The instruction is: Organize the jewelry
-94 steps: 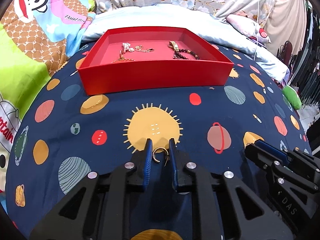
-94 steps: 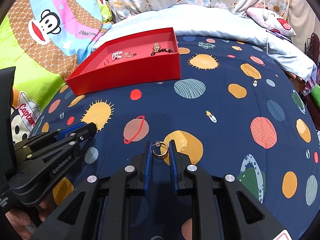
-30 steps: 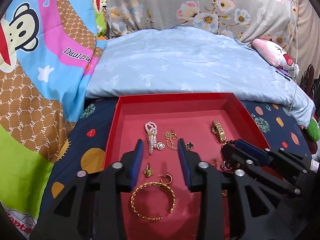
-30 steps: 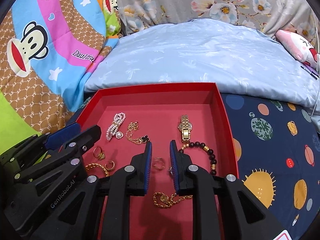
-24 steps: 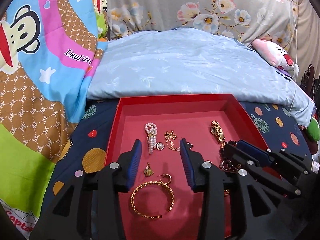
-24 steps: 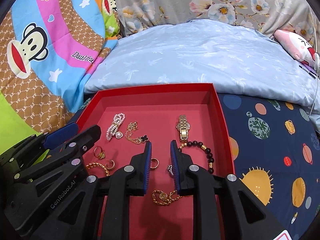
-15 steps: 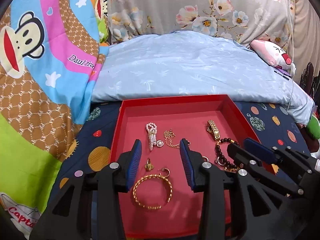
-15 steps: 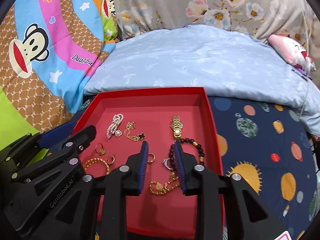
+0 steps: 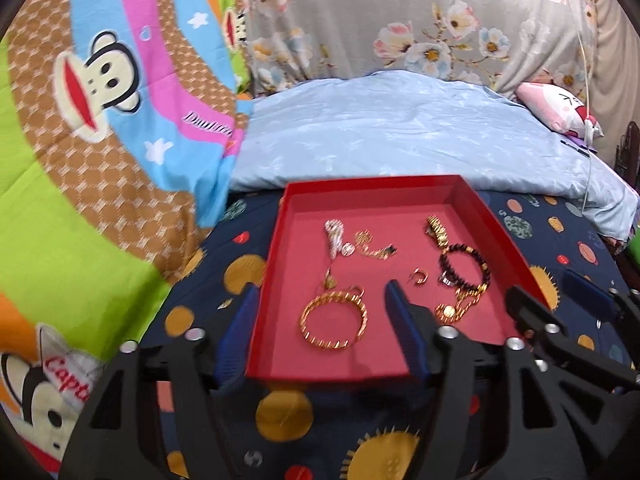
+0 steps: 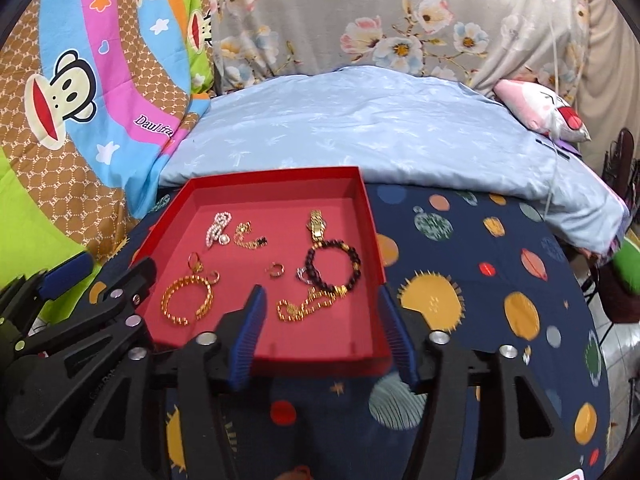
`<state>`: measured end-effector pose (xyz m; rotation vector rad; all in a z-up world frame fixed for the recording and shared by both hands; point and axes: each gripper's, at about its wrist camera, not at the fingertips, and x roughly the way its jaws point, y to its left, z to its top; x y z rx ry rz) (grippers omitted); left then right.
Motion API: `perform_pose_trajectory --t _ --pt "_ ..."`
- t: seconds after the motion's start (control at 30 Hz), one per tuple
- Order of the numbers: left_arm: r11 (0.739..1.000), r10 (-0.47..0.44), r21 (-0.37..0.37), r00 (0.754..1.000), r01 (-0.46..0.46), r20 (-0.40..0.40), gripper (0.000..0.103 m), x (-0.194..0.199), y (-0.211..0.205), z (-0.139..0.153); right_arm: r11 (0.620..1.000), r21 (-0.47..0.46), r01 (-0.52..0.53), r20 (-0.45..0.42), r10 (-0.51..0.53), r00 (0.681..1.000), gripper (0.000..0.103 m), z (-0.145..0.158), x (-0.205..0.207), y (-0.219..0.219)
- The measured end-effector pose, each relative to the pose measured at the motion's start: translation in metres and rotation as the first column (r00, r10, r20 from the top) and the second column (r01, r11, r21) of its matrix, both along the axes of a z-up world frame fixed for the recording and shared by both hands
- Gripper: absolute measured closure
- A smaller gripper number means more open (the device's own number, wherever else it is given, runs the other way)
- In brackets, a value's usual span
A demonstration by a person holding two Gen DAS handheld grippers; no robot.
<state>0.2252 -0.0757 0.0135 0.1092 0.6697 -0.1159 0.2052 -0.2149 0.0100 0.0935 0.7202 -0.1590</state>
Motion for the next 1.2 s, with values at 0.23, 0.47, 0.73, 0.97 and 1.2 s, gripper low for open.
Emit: perform_pose_trajectory --t 0.23,0.47,0.73,0.97,1.2 --pt "0.998 0.056 -0.007 0.998 -0.056 -0.014 0.016 -0.021 0.014 -0.012 0.999 -0.031 0.017 0.005 -0.017 1.000 0.031 -0.009 -0.026 0.005" --pt "0.996 0.091 -0.011 0.996 -0.091 -0.018 0.011 -0.035 0.024 -0.025 0.999 -0.035 0.023 0.012 -0.023 1.000 0.024 -0.020 -0.042 0.010" --pt "0.994 0.105 0.017 0.994 -0.105 -0.010 0.011 -0.044 0.022 -0.042 0.998 -0.055 0.030 0.004 -0.030 1.000 0.024 -0.037 -0.051 0.013" --pt "0.994 0.111 0.011 0.994 -0.111 0.003 0.011 -0.048 0.021 -0.051 0.999 -0.024 0.044 0.003 -0.044 0.999 0.024 -0.048 -0.055 0.009" --pt "0.994 0.112 0.004 0.994 -0.112 -0.007 0.011 -0.047 0.021 -0.053 0.998 -0.040 0.052 -0.005 -0.052 0.999 0.024 -0.049 -0.056 0.011"
